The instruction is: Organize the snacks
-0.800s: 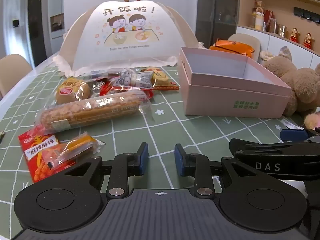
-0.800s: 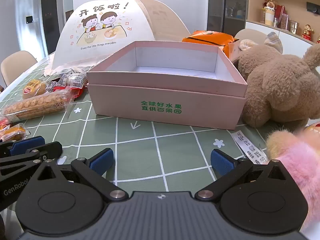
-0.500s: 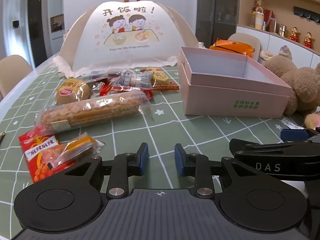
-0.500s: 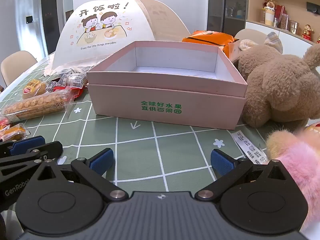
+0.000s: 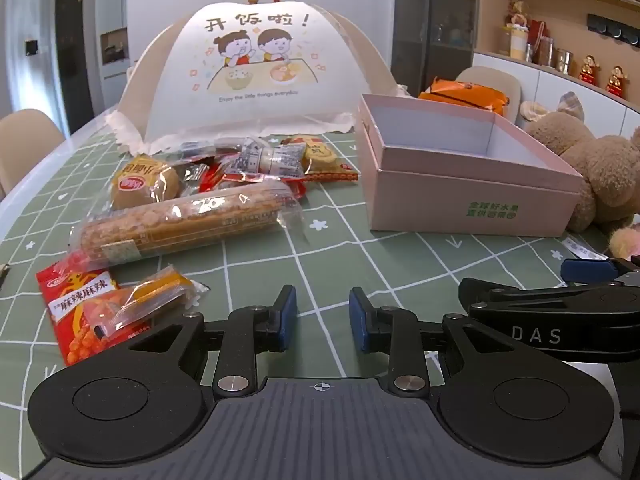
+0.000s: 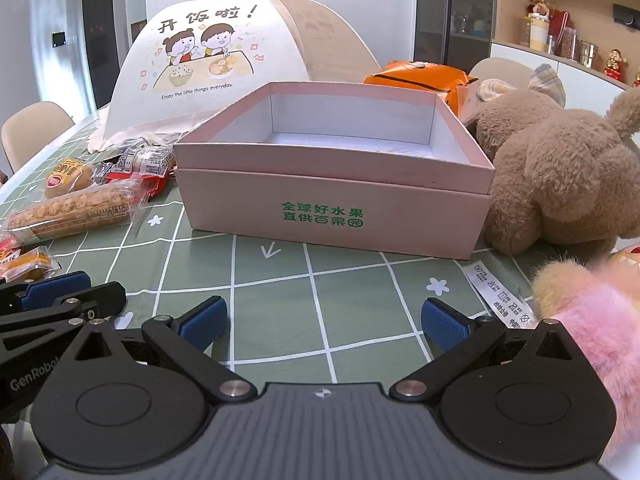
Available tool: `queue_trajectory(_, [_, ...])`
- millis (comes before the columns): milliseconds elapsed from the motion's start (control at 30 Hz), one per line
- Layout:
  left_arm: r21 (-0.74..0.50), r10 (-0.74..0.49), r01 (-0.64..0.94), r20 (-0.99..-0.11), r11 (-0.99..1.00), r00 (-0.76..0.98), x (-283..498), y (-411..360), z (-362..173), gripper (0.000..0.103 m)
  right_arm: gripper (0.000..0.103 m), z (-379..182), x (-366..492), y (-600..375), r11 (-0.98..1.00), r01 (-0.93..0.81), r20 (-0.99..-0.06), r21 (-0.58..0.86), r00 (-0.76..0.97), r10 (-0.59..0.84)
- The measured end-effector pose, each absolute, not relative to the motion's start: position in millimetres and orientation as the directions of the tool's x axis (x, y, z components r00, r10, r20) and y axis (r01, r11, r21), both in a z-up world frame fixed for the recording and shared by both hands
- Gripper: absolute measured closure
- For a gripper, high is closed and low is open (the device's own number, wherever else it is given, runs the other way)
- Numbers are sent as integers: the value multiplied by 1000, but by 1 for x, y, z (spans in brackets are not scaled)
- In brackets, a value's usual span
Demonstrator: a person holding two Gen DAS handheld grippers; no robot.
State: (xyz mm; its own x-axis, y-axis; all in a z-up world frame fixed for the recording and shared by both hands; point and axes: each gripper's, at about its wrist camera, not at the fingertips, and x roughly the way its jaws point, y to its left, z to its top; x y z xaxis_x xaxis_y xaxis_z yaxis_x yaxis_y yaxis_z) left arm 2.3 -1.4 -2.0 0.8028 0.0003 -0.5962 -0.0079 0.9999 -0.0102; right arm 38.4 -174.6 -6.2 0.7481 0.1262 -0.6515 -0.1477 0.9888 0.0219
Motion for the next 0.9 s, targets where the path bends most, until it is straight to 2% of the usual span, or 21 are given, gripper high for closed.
queue_trajectory(900, [-18,-4,-8,-596,1000,803,3,2,-1,70,0,-7,39,-174,989,-148,-652,22,748,126])
